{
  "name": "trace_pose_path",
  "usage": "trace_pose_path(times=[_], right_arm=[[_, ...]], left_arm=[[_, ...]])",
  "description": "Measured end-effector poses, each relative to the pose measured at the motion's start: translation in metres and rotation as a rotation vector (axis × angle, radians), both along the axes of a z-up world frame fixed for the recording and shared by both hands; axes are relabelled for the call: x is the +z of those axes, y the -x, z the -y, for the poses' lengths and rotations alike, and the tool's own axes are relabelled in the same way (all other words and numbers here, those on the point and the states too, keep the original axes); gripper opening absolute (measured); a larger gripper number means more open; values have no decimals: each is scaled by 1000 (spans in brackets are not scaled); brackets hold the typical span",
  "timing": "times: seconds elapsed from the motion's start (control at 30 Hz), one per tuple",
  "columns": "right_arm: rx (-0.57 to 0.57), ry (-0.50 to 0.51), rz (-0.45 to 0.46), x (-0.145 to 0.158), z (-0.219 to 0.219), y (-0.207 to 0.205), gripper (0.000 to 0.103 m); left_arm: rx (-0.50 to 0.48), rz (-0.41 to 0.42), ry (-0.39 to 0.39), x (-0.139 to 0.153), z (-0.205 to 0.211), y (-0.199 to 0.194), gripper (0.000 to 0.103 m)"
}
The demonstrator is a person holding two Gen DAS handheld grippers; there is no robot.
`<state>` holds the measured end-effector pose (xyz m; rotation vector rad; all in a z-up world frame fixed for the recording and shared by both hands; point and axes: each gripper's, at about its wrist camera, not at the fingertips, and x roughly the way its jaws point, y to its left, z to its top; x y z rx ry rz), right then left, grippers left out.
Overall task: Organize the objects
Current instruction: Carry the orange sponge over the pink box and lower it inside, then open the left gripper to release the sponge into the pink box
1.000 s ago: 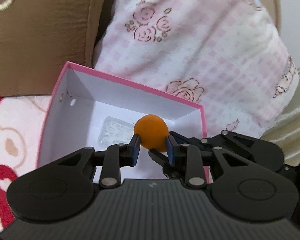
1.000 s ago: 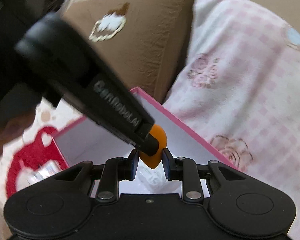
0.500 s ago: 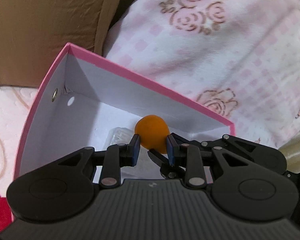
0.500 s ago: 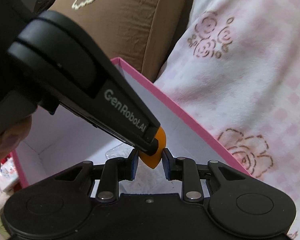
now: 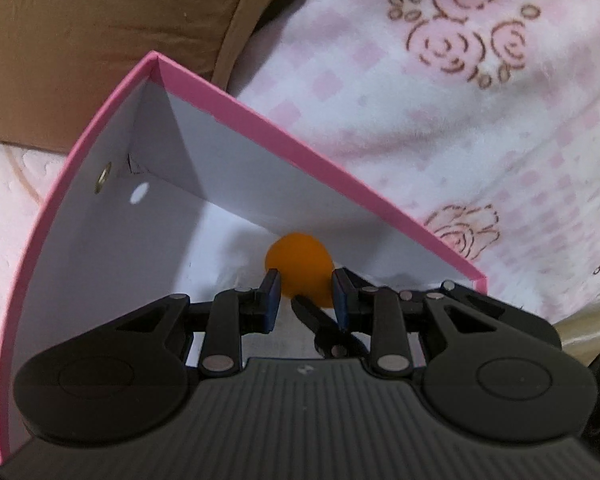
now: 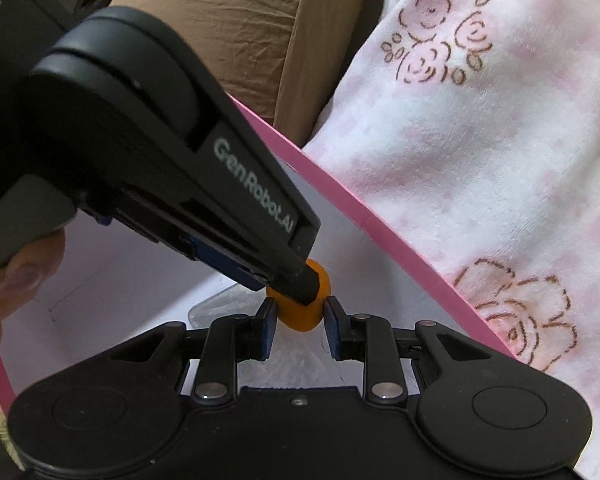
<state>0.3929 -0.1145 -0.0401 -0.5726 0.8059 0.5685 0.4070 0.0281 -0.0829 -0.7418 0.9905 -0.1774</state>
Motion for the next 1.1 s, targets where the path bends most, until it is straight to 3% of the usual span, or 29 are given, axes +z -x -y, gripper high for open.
trace_pose_path(times=[0.37, 0.6, 0.73, 1.1], right_arm=[[-58, -5, 1, -5, 8, 1, 31], [-96, -60, -28, 2, 17, 13, 31], [-127, -54, -25, 11, 19, 30, 33], [-201, -200, 18, 61, 57, 114, 39]], left_arm=[[19, 12, -67, 3, 2, 4, 26], [15, 22, -90, 2, -2, 11, 26], [-31, 18, -121, 8, 3, 20, 26], [-174, 61, -257, 50, 14, 70, 26]])
